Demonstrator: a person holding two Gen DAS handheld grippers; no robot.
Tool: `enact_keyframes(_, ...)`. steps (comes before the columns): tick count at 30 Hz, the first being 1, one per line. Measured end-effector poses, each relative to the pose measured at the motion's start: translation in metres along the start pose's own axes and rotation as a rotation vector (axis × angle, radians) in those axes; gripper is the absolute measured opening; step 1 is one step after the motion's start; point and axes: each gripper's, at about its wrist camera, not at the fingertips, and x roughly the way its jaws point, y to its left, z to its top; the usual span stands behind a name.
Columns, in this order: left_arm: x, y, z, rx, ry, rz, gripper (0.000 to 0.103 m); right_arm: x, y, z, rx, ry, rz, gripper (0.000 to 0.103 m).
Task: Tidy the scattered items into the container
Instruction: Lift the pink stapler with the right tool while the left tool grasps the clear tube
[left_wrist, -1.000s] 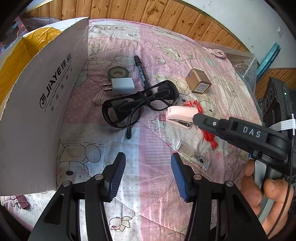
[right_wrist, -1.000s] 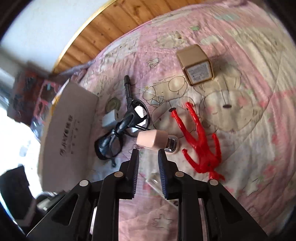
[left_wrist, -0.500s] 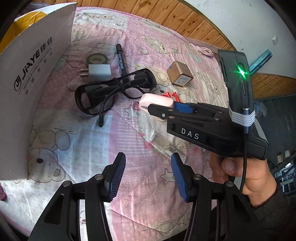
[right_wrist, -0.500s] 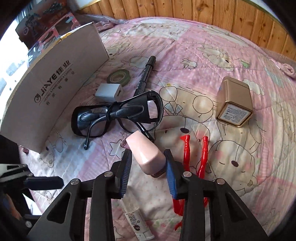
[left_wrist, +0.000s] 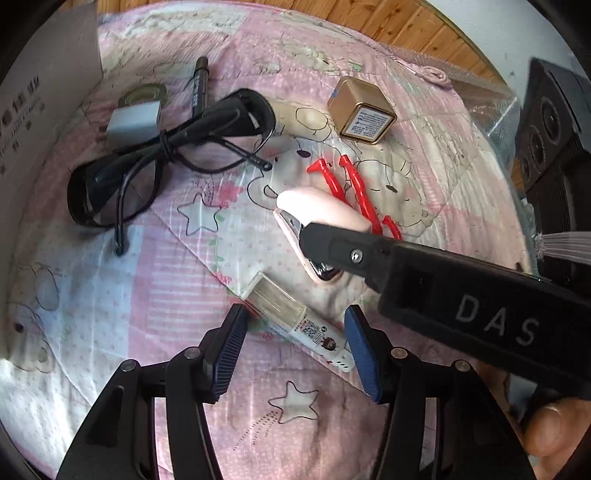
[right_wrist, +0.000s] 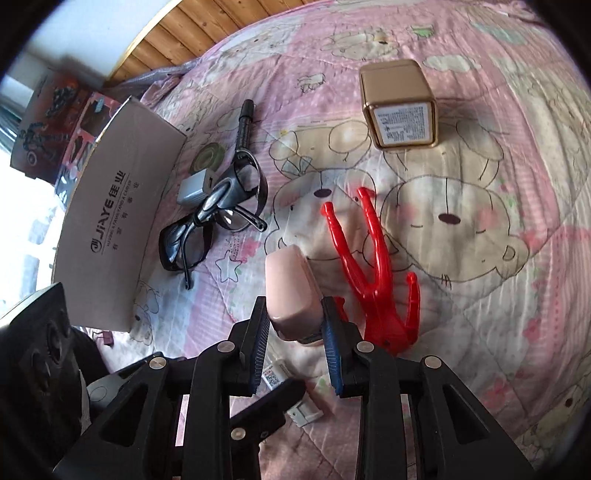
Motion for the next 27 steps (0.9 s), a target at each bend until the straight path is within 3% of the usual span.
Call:
enact_keyframes(2,-0.006,0.004,-0.002,0.020,-0.022,0.029,0.033,0.000,0.000,-0.007,0.007,0.014,-0.007,0.028)
enact_keyframes(4,-0.014,0.016,-0.001,0.017,-0.044,0.108,0.026,0.000,0.003,-0.012,-0.006,0.018,-0.021,0.031)
enact_keyframes(6,-0.021,0.036,-0.001,-0.035,-0.041,0.092,0.026,0.001,0.009,-0.015,-0.036,0.014,-0.058,0.031)
enact_keyframes(9,-0.025,0.055,-0.002,-0.099,-0.051,0.054,0.030,0.005,0.020,-0.015,-0.102,-0.006,-0.143,0.037)
enact_keyframes(12,-0.025,0.058,0.001,-0.119,-0.050,0.039,0.044,0.006,0.023,-0.015,-0.123,-0.024,-0.164,0.040)
enact_keyframes(14,-0.024,0.053,0.000,-0.116,-0.055,0.034,0.048,0.007,0.021,-0.013,-0.125,-0.039,-0.189,0.040)
enact_keyframes(19,-0.026,0.037,-0.010,-0.111,-0.062,0.012,0.052,0.005,0.015,-0.002,-0.094,-0.066,-0.125,0.040)
enact_keyframes(21,-0.025,0.030,-0.013,-0.117,-0.054,-0.026,0.054,0.003,0.018,0.001,-0.114,-0.060,-0.117,0.028)
enact_keyframes(27,-0.006,0.003,-0.015,-0.121,-0.007,-0.092,0.060,-0.004,0.008,0.000,-0.069,-0.044,-0.098,0.028)
